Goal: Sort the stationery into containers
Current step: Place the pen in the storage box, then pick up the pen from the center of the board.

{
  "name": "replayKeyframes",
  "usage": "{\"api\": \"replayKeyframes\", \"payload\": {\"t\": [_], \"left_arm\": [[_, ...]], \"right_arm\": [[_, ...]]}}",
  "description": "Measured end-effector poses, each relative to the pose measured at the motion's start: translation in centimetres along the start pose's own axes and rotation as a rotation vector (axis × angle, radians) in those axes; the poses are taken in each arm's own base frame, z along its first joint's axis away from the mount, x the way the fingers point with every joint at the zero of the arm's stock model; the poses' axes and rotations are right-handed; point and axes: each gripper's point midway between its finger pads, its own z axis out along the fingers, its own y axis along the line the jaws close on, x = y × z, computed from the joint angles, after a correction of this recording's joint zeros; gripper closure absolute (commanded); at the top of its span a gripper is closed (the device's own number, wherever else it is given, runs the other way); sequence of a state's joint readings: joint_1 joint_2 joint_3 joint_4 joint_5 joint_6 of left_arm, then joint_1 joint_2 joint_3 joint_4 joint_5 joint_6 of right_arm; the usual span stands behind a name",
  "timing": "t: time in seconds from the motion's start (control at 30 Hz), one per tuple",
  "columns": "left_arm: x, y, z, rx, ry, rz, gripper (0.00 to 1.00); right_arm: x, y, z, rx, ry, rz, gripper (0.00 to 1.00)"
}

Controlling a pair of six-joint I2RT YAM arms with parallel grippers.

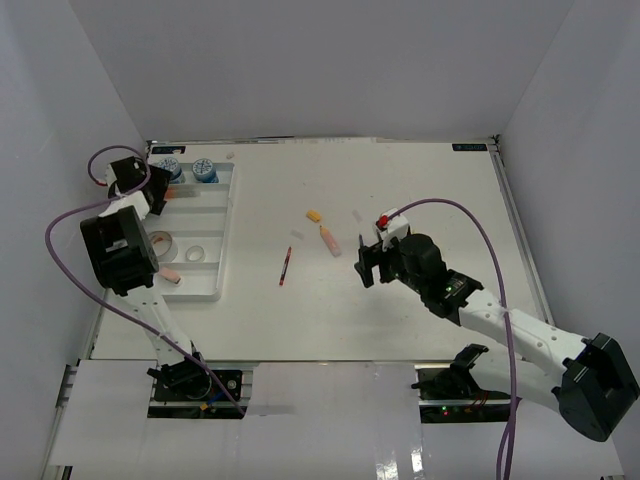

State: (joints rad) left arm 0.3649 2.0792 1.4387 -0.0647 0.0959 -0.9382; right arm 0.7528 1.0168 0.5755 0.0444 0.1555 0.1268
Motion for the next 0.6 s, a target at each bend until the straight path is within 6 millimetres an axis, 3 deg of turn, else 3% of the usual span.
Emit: {"api": "replayKeyframes", "payload": {"t": [0.07, 0.2, 0.4, 0.5, 0.6], "left_arm": [[-0.6, 0.2, -0.5, -0.027, -0.01, 0.023, 0.02], [-1.8, -0.1, -2.8, -0.061, -0.023, 0.087, 0.02], [-3.4, -3.9, -9.0, 0.013, -0.06, 0.224, 0.02], [-1.6, -6.5, -13.5, 0.092, -0.066, 0.326, 0.02], [3.3, -8.2, -17.6, 0.192, -0.012, 0.432, 0.02]], "right_arm": [[-0.1, -0.2, -0.2, 0.009, -0.003, 0.0, 0.1], [0.3, -0.8, -0.4, 0.043, 0.016, -0.004, 0.1], [1.2, -2.3, -0.2, 0.119, 0.095, -0.011, 0.09], [1.1, -2.8, 0.3, 0.142, 0.123, -0.011, 0.07], [0.7, -2.8, 1.3, 0.143, 0.148, -0.015, 0.04]]}}
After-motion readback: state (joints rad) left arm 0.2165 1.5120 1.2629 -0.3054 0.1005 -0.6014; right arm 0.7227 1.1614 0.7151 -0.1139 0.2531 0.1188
